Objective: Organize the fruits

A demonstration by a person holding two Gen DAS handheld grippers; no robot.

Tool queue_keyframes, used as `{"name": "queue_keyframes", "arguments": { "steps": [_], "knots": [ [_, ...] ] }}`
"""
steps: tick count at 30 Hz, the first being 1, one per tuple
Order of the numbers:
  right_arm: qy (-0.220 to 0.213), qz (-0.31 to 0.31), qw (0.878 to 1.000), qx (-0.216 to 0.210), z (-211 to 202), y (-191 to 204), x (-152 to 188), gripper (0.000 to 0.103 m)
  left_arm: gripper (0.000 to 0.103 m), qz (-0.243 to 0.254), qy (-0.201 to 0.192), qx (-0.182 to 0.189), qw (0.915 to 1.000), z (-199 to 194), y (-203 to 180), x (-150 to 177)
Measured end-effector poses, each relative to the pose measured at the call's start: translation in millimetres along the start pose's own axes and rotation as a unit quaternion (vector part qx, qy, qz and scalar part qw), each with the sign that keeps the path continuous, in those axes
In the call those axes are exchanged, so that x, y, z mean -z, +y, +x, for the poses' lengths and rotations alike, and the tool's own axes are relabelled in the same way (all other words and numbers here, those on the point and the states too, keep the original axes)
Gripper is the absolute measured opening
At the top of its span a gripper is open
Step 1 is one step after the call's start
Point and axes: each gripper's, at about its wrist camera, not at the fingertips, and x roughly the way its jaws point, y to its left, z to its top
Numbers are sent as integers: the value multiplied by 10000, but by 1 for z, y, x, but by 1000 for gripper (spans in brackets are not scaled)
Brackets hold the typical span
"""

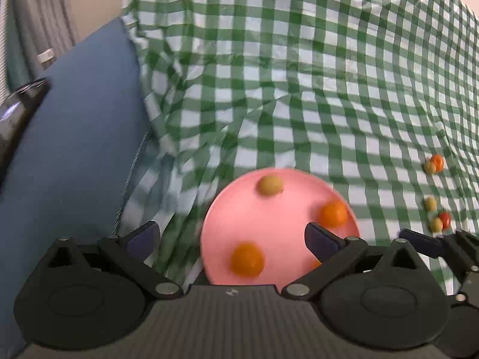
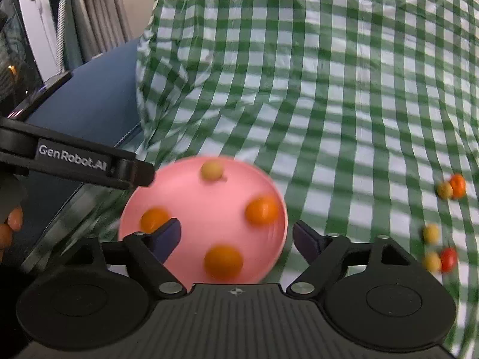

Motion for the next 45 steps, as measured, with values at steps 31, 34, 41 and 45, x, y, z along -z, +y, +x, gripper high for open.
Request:
{"name": "queue_keyframes", "arguments": {
  "steps": [31,34,41,45],
  "knots": [
    [-900,73,9959,81,-159,30,59,98,103,-341,-521,-337,9975,-154,-4,90],
    [-777,93,9969,121,-154,30,55,98,103,-354,-450,-344,9978,-155,1,87],
    [-858,42,9963,88,-155,33,57,98,103,-416,-448,-447,9971,-156,8,88],
    [-863,232,9957,230,-156,20,57,98,103,-373,-407,-422,9976,-154,4,88]
  ]
}}
